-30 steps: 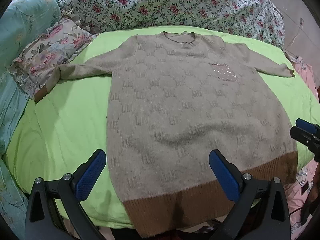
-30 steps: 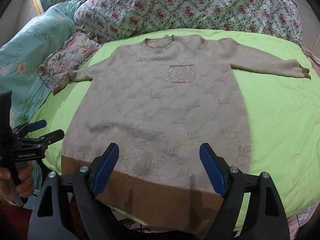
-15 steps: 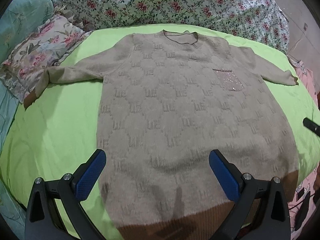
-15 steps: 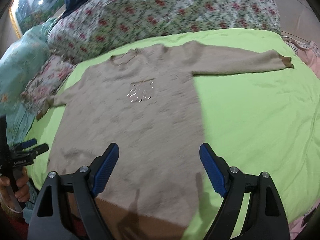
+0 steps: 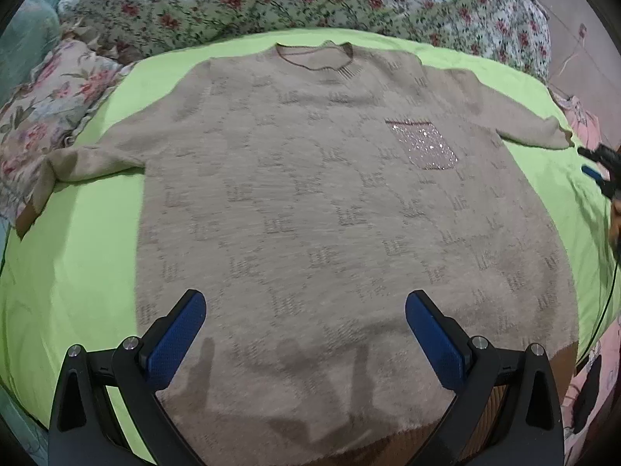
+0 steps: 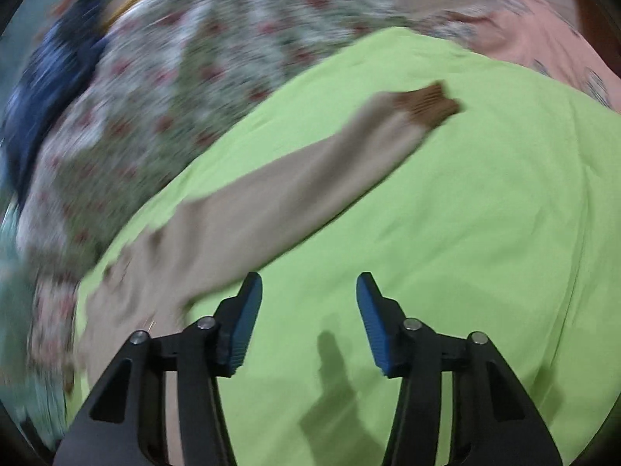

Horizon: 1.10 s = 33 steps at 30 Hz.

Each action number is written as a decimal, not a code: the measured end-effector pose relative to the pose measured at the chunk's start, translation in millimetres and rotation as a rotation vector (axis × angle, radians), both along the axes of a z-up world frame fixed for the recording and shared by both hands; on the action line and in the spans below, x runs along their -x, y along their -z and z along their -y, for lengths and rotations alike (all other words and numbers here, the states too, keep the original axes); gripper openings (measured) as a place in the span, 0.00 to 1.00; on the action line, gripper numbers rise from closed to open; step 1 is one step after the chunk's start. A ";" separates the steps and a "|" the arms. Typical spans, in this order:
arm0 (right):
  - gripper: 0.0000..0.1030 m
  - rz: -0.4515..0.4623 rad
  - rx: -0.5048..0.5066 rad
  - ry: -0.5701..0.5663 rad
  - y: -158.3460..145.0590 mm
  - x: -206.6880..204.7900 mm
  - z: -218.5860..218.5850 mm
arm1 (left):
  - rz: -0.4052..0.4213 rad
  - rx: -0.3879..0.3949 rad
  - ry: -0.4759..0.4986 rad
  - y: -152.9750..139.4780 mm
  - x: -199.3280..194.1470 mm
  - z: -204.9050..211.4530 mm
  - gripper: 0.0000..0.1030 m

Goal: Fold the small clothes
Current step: 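Grasp the brown cuff of one sweater sleeve with the right tool, then carry the cuff across the sweater body and open the right tool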

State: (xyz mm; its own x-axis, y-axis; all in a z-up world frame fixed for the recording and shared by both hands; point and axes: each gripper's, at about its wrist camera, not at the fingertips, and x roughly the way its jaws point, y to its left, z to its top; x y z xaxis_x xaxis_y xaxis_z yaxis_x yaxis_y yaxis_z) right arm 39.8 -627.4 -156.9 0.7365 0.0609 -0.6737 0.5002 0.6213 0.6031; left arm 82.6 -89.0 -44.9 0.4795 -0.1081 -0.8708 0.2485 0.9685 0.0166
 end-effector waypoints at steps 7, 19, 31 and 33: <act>0.44 0.009 -0.064 0.165 27.8 -44.0 81.6 | -0.059 -0.002 -0.012 17.3 -21.9 11.2 1.00; 0.07 0.083 0.054 0.117 3.3 -71.4 73.3 | -0.084 0.041 -0.018 26.9 -36.1 10.9 1.00; 0.07 0.276 -0.111 -0.502 -79.3 -136.7 -179.2 | -0.054 0.141 -0.049 19.3 -25.7 -28.2 1.00; 0.07 0.288 -0.147 -0.607 -83.2 -158.0 -236.3 | -0.040 0.165 -0.057 15.4 -26.8 -39.8 1.00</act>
